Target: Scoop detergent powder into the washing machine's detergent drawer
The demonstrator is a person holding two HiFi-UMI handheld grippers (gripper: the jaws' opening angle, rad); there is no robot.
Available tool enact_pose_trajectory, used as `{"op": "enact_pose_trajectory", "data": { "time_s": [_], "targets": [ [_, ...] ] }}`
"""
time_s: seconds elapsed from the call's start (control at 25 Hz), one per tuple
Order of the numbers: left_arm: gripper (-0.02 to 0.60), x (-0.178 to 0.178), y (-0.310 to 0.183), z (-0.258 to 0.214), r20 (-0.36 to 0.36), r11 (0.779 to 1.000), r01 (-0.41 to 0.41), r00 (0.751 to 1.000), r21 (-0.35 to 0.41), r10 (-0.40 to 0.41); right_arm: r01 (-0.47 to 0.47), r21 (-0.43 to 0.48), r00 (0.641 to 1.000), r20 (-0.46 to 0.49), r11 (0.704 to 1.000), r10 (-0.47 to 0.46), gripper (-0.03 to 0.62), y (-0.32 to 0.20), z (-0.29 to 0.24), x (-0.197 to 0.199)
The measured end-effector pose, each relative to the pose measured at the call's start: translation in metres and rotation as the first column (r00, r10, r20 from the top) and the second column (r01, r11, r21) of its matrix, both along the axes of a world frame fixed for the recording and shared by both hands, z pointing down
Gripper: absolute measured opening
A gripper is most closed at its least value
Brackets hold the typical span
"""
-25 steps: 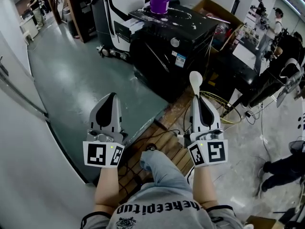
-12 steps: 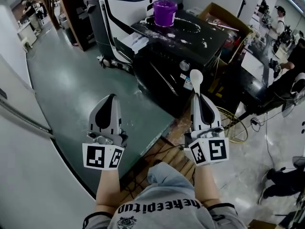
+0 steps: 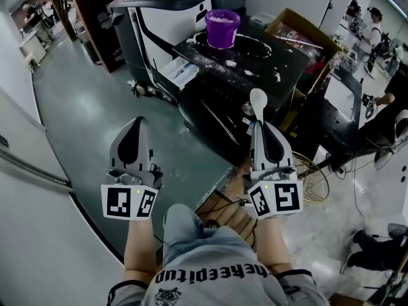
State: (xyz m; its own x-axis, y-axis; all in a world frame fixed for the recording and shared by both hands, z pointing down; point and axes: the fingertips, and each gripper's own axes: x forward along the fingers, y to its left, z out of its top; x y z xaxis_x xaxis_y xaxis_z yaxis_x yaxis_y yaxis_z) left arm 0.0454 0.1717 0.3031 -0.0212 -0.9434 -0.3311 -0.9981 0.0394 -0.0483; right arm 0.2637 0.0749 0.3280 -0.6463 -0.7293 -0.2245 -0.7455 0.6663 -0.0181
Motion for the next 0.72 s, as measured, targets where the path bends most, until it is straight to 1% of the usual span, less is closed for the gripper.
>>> {"op": "enact_pose_trajectory", "data": {
  "time_s": [0.16,0.28,0.44,0.52,0.6,0.72],
  "targets": [
    [0.003,-0.01,-0.023,-0.001,0.0,1.0,-0.017,1.0,-0.008,0.017,-0.005,-0.031,1.0,-0.005,1.0,0.005,0.006,-0.021,0.005,-0.013],
    [0.003,-0.026,-0.046,0.001,-0.009,0.999,-0.034,0.999,-0.011,0.034,-0.019,-0.043,1.0,-0.018,0.999,0.018,0.006,-0.038,0.008,-0.029],
    [0.003,-0.054,-0.082,-0.002,-0.02,0.997,-0.072,0.997,0.002,0.072,-0.048,-0.057,0.999,0.004,0.997,0.048,0.006,-0.068,0.006,-0.053],
    [0.003,-0.072,-0.101,-0.007,-0.017,0.996,-0.088,0.996,0.01,0.088,-0.062,-0.048,0.998,0.01,0.997,0.063,0.006,-0.082,0.0,-0.068],
    [0.003,-0.09,-0.122,-0.015,-0.023,0.994,-0.109,0.994,0.015,0.109,-0.077,-0.036,0.997,0.0,0.996,0.077,0.006,-0.097,-0.008,-0.085],
    [0.003,-0.112,-0.156,-0.033,-0.021,0.985,-0.171,0.985,0.012,0.171,-0.11,-0.035,0.994,-0.024,0.993,0.109,0.006,-0.12,-0.023,-0.111]
  ]
}}
